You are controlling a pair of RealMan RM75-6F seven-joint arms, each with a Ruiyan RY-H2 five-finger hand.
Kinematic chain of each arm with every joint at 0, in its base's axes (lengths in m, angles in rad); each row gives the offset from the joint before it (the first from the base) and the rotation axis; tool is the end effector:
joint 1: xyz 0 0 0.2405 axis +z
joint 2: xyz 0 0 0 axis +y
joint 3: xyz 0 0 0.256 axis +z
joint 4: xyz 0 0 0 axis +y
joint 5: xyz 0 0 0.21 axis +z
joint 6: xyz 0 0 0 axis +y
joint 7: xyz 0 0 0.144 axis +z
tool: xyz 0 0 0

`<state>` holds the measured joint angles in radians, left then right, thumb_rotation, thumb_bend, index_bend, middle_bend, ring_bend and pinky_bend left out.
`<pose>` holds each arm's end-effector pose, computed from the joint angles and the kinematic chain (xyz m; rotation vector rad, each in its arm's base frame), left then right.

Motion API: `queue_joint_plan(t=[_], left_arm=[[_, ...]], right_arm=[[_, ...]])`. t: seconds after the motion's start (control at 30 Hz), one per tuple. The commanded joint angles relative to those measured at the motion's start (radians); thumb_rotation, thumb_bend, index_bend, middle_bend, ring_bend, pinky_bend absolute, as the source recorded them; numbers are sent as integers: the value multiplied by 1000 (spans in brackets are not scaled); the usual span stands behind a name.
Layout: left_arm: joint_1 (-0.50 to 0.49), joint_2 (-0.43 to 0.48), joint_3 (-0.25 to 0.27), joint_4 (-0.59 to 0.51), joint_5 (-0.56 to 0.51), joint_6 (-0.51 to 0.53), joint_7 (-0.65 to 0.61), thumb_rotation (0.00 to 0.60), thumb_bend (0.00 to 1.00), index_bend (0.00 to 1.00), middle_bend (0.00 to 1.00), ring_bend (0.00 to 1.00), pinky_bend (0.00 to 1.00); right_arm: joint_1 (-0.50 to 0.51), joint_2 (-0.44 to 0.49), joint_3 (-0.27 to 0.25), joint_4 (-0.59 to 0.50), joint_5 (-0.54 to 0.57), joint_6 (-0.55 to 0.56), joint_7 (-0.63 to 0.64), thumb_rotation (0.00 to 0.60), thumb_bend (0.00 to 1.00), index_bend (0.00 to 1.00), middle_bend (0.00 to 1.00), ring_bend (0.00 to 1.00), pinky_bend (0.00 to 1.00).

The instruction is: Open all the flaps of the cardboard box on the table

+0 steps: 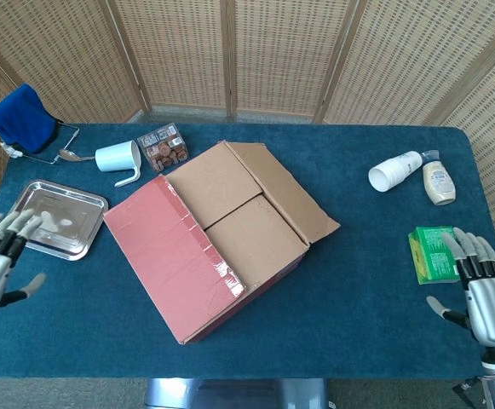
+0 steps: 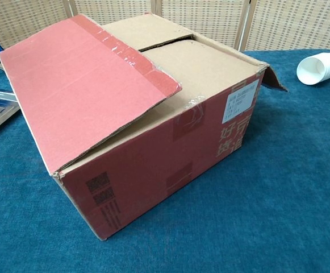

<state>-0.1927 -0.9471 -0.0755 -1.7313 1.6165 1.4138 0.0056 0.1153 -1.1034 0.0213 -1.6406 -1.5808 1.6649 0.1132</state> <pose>-0.2633 0.2133 0.1883 -1.5953 -0.7603 -0.9703 -0.2829 -0.1812 0.1769 1.3444 -0.8366 1.1660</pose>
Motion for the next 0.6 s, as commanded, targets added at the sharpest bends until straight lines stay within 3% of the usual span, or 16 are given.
queue_joint_plan(t=[0.03, 0.37, 0.6], left_arm=[[-107, 100, -46, -99, -31, -147, -35, 600, 69, 79, 0, 0, 0], [-307, 157, -144, -182, -166, -397, -99, 600, 69, 136, 0, 0, 0], [-448, 147, -214, -205, -304, -553, -107, 600, 69, 146, 0, 0, 0]], right_arm=[[-7, 2, 7, 8, -9, 7, 14, 600, 103, 0, 0, 0, 0], [-13, 5, 12, 5, -31, -3, 18, 600, 104, 0, 0, 0, 0], [-17, 2, 17, 2, -40, -8, 11, 600, 103, 0, 0, 0, 0]])
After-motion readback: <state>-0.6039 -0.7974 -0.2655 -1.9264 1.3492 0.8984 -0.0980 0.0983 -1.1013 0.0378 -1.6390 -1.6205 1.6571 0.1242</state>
